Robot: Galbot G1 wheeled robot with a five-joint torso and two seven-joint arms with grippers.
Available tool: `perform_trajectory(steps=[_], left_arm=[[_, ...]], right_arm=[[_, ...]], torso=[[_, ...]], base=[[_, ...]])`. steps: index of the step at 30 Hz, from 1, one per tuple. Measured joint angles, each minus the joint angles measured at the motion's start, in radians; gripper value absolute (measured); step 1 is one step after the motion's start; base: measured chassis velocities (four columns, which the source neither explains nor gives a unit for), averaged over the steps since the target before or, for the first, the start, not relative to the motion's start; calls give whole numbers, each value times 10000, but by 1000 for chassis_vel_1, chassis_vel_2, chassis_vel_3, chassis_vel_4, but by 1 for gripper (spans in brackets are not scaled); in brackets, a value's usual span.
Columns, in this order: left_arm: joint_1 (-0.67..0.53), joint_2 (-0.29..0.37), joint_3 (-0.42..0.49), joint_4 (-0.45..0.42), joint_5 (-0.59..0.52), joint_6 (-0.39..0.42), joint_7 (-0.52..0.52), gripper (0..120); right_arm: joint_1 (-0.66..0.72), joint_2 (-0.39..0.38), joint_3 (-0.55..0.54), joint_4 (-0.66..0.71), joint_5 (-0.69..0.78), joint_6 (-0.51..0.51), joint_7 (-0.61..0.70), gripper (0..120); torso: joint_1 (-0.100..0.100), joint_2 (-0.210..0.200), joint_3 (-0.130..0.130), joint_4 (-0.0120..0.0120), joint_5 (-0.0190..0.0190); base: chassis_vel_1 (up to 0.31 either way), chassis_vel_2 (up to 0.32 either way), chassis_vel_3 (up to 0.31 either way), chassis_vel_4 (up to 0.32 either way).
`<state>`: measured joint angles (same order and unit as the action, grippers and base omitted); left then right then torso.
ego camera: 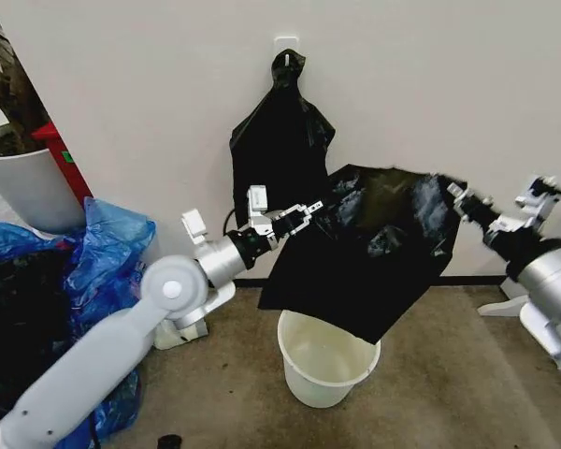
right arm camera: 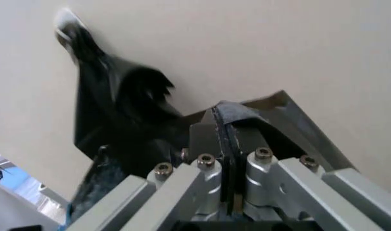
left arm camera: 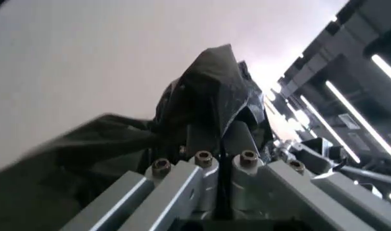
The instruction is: Place the garbage bag over the trash bin.
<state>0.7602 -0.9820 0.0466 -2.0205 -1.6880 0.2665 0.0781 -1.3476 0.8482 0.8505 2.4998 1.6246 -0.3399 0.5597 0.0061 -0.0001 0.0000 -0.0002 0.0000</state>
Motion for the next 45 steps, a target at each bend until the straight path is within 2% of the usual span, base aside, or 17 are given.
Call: perform_trajectory(steps=[6,10,15,16,17,22,27,32,39,42,45], left_arm=[[710,-187,-37,201,1332,-21,358,0],[1271,-134,-216,130,1625,-157,186,0],[2188,-110,-731,-231,1787,-373,-92,0],[2710,-64,-1074,-388,1859,-429,-168,0],[2710,-64,-1074,-388,1859,-429,-168,0],[4393,45,-1374,-612,2359,-570,-164,0],[4953,-102,-1375,-577,2662,-682,-179,0],[5337,-174,-1361,-841,2873,-927,-646,0],[5827,403,-1573,-2133,3029,-1524,-2147,0],[6453,954,-1705,-3089,3027,-1607,-2807,0],[6822,1070,-1729,-3324,3130,-1626,-3044,0]], right_arm=[[-686,776,-221,-1,-397,-192,-270,0],[-1086,1105,-363,-2,-435,-296,-179,0],[-1226,1198,-412,-2,-84,-309,119,0],[-1211,1197,-416,-2,109,-311,305,0],[-1211,1197,-416,-2,109,-311,305,0],[-1180,1133,-422,0,497,-373,530,0],[-1247,1125,-436,1,718,-474,607,0],[-1358,1155,-460,2,1147,-641,723,0],[-1617,1390,-597,2,1370,-775,931,0],[-1433,1271,-495,2,2036,-800,1703,0],[-1416,1291,-543,1,2285,-910,2071,0]], torso=[[0,1,-1,-2,-1],[0,0,-1,-3,-1],[0,1,-1,-3,-3],[-1,1,-2,-1,1],[-1,1,-2,-1,1],[-1,1,-2,2,-1],[-1,1,-2,-1,-2],[-1,1,-2,-2,-1],[-1,1,-2,-5,0],[-1,2,-2,1,0],[-1,1,-1,1,1]], base=[[0,0,0,0],[0,0,0,0],[0,0,0,0],[0,0,0,0],[0,0,0,0],[0,0,0,0],[0,0,0,0],[0,0,0,0],[0,0,0,0],[0,0,0,0],[0,0,0,0]])
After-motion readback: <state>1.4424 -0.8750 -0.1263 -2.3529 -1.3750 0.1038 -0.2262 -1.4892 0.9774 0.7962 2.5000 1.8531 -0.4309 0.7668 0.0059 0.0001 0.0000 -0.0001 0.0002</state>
